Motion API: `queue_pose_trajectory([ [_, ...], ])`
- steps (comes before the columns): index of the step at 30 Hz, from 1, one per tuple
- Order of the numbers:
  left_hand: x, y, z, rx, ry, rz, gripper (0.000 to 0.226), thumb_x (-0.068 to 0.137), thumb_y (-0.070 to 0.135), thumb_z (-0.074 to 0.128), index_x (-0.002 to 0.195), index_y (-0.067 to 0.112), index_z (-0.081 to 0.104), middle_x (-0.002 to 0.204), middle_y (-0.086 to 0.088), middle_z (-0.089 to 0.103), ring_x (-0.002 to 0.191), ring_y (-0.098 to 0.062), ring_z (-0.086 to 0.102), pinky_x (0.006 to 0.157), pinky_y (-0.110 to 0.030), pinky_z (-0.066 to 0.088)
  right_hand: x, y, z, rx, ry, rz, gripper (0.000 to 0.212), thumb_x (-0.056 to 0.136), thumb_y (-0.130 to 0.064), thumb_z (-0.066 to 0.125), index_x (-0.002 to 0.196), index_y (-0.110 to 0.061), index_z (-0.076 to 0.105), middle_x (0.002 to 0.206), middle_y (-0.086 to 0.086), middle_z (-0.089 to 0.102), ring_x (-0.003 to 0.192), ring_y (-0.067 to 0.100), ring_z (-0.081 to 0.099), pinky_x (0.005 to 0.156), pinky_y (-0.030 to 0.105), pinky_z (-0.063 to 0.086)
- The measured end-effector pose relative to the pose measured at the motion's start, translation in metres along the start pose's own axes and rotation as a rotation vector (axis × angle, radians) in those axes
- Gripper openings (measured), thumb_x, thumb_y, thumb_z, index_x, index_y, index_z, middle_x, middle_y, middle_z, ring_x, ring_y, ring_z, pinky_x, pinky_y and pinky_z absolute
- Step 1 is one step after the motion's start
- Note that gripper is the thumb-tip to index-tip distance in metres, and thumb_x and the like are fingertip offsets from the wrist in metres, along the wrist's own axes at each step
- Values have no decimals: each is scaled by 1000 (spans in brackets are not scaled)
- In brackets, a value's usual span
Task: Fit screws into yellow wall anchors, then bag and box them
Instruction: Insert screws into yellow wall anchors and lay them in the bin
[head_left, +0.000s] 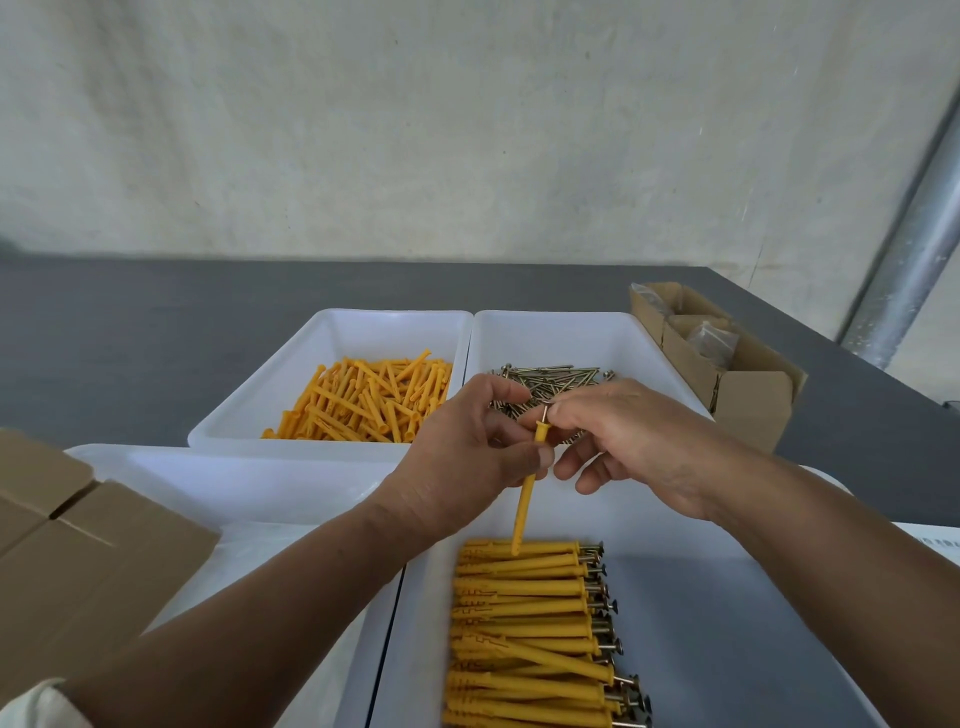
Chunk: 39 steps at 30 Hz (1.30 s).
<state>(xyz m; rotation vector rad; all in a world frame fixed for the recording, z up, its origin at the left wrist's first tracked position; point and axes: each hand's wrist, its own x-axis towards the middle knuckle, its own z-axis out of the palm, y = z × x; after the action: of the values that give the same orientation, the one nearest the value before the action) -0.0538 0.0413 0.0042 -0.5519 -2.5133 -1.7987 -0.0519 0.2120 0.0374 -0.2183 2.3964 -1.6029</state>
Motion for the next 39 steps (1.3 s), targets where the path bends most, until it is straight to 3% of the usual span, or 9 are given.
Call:
queue_pose_trajectory([
  [4,-1,1,0,12,-6,-4,44,83,16,75,119,21,51,77,1,74,78,-15,71,77,-31,59,0,-1,-1,-34,34,-15,21,96,-24,52,97,-25,72,79,-7,73,68,13,67,64,28,54],
  [9,-1,3,1,42,-27,-13,45,83,18,76,119,23,50,77,3,74,77,-13,70,78,-32,59,-2,-2,-6,-263,130,-212,7,89,-39,61,93,-41,67,78,-20,67,69,2,68,59,20,51],
  [13,-2,2,2,94,-48,-18,46,80,17,78,116,27,52,79,6,74,79,-10,70,81,-32,57,-8,-6,-11,-553,66,-269,6,85,-34,70,87,-39,66,75,-16,68,68,3,66,64,25,54],
  [17,-3,2,2,122,-78,-17,46,79,14,79,114,29,53,82,11,75,78,-4,69,76,-25,55,-13,-9,-16,-801,29,-214,7,85,-37,71,82,-35,65,70,-14,65,66,0,62,56,19,47],
  [21,-3,0,4,167,-90,-8,41,81,16,76,115,26,54,82,12,75,77,-2,69,72,-23,54,-14,-7,-13,-896,-47,-143,8,89,-39,66,85,-33,63,75,-11,68,68,3,68,52,19,49],
  [27,0,-2,3,100,27,4,27,85,12,71,107,22,60,78,2,74,76,-16,69,80,-40,58,-10,2,-5,-975,-144,-104,8,93,-34,62,87,-29,63,79,-8,67,67,9,69,50,20,44],
  [33,-1,-2,3,112,44,15,25,85,13,71,106,21,61,77,3,73,74,-15,69,78,-37,59,-10,7,2,-1096,-219,-102,9,93,-34,62,95,-25,65,76,-10,59,63,3,56,56,20,42],
  [39,-1,-1,3,103,58,21,23,85,13,71,104,22,61,77,3,73,75,-16,69,78,-39,59,-9,10,6,-1204,-237,-93,13,90,-34,66,101,-27,66,84,-11,55,66,4,49,52,18,32],
])
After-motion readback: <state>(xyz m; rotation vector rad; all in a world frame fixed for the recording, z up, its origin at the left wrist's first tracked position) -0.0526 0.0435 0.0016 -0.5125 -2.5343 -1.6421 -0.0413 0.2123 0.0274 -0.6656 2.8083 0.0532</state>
